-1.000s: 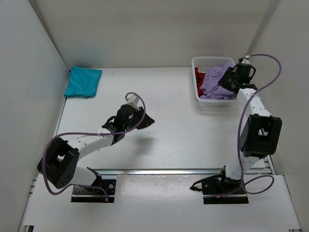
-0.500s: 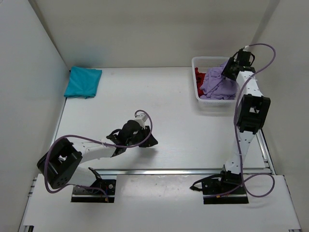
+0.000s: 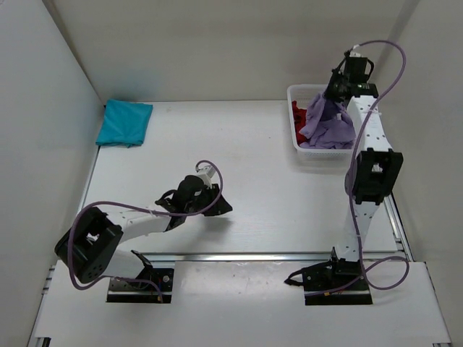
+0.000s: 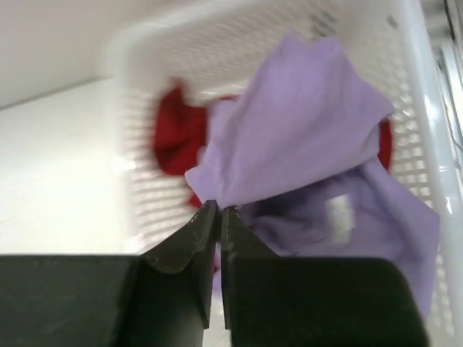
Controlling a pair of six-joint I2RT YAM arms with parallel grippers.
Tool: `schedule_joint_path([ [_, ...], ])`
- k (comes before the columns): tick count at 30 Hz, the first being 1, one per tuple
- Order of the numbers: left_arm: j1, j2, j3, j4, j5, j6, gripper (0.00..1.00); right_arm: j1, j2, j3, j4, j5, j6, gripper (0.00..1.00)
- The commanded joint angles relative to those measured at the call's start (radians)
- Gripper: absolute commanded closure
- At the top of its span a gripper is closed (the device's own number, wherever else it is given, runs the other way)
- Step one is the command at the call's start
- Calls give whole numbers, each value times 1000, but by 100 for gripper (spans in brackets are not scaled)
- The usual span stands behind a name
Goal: Fold and stack the t-shirts
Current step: Grab crumpled tshirt from bin with the right arm, then move the tshirt to the center of the board
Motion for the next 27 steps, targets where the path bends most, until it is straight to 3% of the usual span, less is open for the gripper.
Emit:
schedule_joint_path([
  [1, 86, -52, 18, -16, 48, -12, 65, 78, -326, 14, 51, -113, -15, 100],
  [6, 218, -89, -7, -25, 98, -41, 64, 262, -509, -23, 160, -320, 44, 100],
  [11, 391, -170, -77, -8, 140, -95, 61, 490, -532, 166, 203, -382, 34, 100],
  [14, 514, -210, -114, -10, 203, -119, 60, 469, -532, 219, 259, -484, 105, 100],
  [16, 618, -262, -132, -16, 247, -131, 59, 425, -561, 163, 304, -559, 143, 100],
  [18, 698, -308, -151, -23, 270, -141, 58, 385, -629, -99, 388, -608, 172, 100],
  [22, 828, -374, -157, -82, 276, -105, 57, 301, -812, -747, 777, -708, 339, 100],
  [25, 827, -359, -151, -106, 267, -84, 56, 245, -821, -1055, 945, -719, 419, 100],
  [27, 818, -333, -148, -83, 244, -87, 55, 254, -767, -1143, 934, -660, 391, 100],
])
